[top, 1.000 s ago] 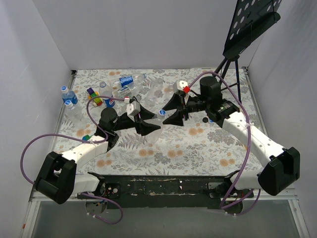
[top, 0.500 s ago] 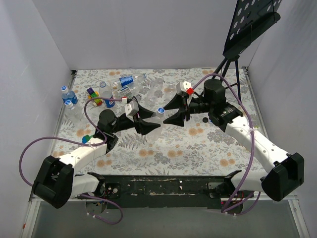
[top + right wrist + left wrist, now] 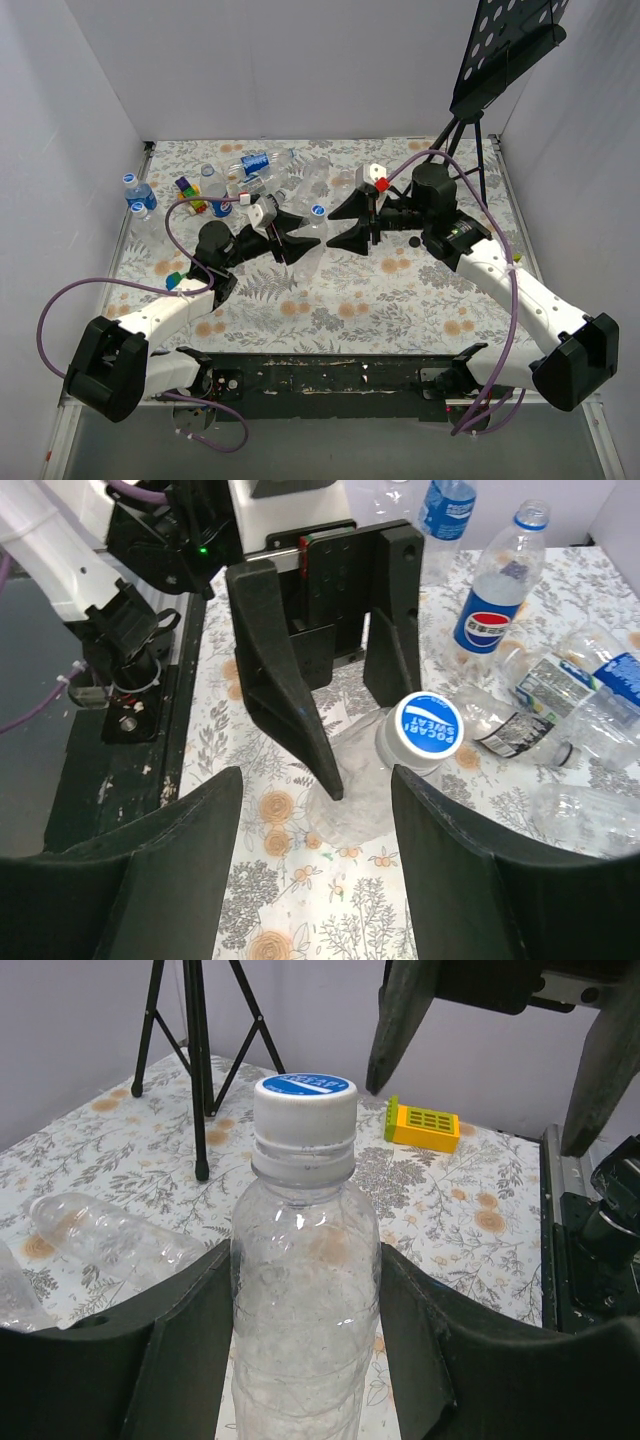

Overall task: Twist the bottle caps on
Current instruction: Screw the bottle cap onto the plastic bottle.

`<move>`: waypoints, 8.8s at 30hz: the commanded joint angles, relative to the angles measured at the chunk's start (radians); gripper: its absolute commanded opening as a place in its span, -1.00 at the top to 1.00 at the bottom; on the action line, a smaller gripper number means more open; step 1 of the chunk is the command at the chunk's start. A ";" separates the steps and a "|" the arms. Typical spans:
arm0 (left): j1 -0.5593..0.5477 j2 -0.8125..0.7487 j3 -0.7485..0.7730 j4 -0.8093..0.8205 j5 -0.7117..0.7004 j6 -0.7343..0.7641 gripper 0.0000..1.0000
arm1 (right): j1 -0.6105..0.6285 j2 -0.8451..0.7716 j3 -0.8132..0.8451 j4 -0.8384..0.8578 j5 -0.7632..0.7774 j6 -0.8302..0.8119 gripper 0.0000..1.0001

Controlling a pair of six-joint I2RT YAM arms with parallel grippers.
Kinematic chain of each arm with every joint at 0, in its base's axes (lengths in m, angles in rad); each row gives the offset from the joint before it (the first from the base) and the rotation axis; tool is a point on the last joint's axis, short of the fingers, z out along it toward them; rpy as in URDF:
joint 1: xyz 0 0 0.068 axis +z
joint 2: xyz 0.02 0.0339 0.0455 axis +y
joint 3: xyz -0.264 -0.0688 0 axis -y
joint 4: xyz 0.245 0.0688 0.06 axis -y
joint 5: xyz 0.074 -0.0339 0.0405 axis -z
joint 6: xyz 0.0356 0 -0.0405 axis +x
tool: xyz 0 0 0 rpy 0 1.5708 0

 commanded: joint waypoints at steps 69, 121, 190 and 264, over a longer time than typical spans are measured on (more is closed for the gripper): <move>-0.008 -0.001 0.041 -0.085 0.249 0.097 1.00 | -0.013 0.124 0.299 -0.430 -0.158 -0.373 -0.23; -0.133 -0.050 0.106 -0.465 -0.253 0.407 1.00 | 0.079 -0.012 0.078 -0.153 0.573 0.330 -0.22; -0.321 -0.174 -0.020 -0.300 -0.817 0.623 0.79 | 0.140 0.355 0.413 -0.635 0.841 0.420 0.97; -0.353 -0.117 0.037 -0.357 -0.987 0.560 1.00 | 0.180 0.353 0.518 -0.664 0.845 0.449 0.97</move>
